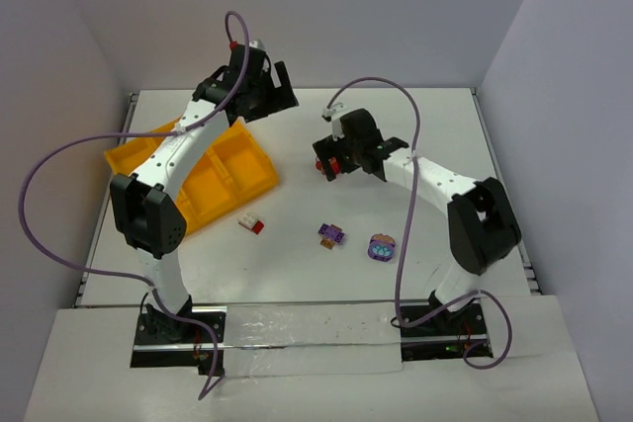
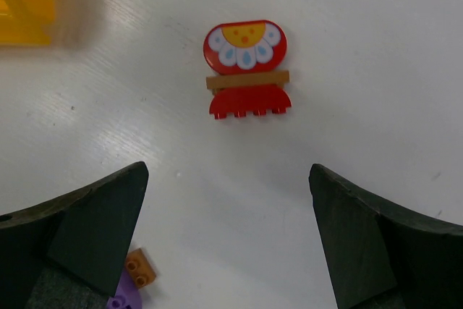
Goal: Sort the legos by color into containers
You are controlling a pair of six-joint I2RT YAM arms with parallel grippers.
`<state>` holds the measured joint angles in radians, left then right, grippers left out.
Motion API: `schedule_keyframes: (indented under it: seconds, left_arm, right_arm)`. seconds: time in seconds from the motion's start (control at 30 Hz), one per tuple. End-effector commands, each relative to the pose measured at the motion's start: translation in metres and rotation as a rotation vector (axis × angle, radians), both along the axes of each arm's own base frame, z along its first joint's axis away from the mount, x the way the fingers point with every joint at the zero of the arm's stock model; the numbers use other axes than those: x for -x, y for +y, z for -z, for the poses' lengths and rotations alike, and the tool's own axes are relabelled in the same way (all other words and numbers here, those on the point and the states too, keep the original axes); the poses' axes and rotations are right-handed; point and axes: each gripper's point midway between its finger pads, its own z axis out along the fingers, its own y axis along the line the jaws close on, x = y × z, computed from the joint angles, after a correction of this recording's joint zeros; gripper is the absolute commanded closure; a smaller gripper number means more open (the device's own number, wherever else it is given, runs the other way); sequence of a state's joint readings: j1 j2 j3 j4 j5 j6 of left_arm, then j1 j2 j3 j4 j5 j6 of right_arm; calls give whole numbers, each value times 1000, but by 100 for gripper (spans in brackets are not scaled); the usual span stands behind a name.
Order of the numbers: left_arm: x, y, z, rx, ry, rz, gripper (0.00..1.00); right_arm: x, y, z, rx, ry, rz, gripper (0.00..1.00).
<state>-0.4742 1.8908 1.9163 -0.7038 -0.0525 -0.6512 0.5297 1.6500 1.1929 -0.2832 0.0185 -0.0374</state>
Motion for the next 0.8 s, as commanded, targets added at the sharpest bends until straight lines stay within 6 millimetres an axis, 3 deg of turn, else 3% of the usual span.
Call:
schedule_keyframes:
  seconds: [0.0,0.13,0.43,0.77]
  left_arm:
    - [12,9,-4,-25,7,0,5]
    - [18,15,0,-32,18,2,5]
    - [21,21,-5,-37,7,-2,5]
    - [21,23,-1,-46,16,-10,5]
  right_arm:
    - [-25,22,-3,21,-50,-140,0]
    - [-48,23,9,85,-68,-124,0]
    - [-70,26,40,153,-45,-134,0]
    - [-74,22,50,127,49,-161,0]
